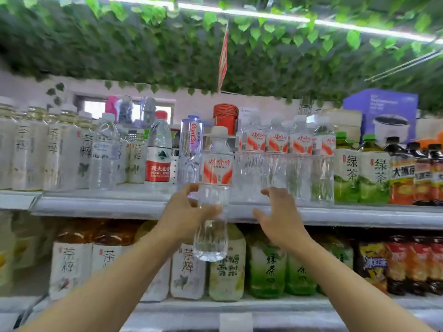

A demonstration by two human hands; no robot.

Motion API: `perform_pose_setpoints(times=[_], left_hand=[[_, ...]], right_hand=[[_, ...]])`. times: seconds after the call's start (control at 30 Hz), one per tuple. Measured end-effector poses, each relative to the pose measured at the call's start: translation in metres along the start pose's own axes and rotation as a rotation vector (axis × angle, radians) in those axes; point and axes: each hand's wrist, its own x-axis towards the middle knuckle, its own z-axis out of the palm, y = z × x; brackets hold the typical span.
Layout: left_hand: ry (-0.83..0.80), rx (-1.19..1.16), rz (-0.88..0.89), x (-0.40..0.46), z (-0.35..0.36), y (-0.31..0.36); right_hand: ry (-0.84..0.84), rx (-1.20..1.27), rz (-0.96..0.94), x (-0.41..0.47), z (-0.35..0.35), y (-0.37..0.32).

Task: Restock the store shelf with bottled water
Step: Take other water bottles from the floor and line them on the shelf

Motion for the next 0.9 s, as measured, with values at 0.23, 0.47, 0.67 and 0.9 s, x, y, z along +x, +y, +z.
perform_pose_setpoints(times=[0.23, 0.47, 0.67, 0.9], left_hand=[[0.131, -0.026, 0.077, 0.07, 0.013, 0.049], [0.205, 0.015, 0.083, 0.119, 0.03, 0.053], [0.19, 0.062, 0.071, 0.139, 0.04, 0.031], [0.159, 0.092, 0.088, 0.153, 0.04, 0.012]], right_hand=[[0.012, -0.001, -0.131, 0.034, 0.023, 0.023], [0.148, 0.012, -0.199, 0.046, 0.049, 0.032], [0.217, -0.048, -0.219, 0.048, 0.063, 0.038], [0.29, -0.115, -0.249, 0.048, 0.075, 0.046]])
